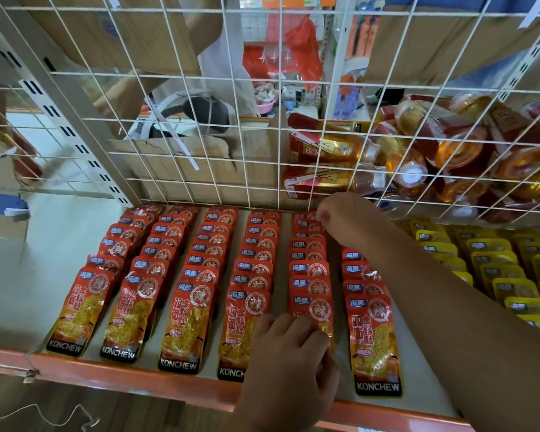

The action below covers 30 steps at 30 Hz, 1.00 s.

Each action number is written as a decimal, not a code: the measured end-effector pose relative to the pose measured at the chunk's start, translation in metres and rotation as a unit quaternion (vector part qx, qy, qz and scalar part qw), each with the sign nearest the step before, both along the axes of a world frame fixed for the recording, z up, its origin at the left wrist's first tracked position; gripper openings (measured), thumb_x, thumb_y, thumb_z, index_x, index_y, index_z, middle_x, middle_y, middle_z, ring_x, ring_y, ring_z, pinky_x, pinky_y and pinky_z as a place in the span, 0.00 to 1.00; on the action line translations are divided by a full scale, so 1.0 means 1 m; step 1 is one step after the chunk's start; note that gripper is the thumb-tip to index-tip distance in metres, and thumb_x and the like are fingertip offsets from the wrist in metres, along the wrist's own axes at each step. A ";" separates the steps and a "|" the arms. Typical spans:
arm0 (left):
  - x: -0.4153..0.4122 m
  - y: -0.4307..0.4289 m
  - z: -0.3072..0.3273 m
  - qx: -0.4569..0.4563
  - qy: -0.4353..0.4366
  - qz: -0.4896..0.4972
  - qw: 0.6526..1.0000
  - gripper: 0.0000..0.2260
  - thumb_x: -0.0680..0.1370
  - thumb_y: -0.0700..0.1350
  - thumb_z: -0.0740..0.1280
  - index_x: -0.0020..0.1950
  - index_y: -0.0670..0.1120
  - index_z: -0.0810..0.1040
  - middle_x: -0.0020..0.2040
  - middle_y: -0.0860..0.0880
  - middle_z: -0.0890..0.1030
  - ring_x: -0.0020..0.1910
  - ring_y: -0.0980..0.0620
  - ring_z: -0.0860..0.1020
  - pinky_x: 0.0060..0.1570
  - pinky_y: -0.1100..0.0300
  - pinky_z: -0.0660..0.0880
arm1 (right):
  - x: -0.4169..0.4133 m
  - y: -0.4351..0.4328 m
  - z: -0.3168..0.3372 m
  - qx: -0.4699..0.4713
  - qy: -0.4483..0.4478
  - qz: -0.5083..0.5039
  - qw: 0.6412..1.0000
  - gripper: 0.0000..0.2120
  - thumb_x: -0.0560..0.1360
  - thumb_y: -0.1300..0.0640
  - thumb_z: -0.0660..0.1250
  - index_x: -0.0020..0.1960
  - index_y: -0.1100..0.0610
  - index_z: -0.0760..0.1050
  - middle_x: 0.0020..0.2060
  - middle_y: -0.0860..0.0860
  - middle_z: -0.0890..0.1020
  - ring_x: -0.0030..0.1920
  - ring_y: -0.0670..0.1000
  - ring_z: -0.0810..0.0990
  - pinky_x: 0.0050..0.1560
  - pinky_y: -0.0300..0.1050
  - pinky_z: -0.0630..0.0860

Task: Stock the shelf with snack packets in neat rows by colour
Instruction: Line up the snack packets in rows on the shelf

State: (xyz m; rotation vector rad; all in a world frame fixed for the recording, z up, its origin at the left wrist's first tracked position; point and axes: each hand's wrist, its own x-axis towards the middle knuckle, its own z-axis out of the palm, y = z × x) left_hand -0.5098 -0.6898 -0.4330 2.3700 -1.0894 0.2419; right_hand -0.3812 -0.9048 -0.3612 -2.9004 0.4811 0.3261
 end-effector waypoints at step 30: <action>0.001 0.000 0.001 0.002 0.003 0.000 1.000 0.04 0.72 0.52 0.70 0.42 0.52 0.80 0.42 0.56 0.79 0.42 0.55 0.75 0.47 0.52 0.72 | -0.005 -0.002 -0.005 0.008 -0.032 0.054 0.998 0.16 0.80 0.58 0.64 0.66 0.47 0.76 0.55 0.49 0.81 0.53 0.51 0.80 0.56 0.50 0.79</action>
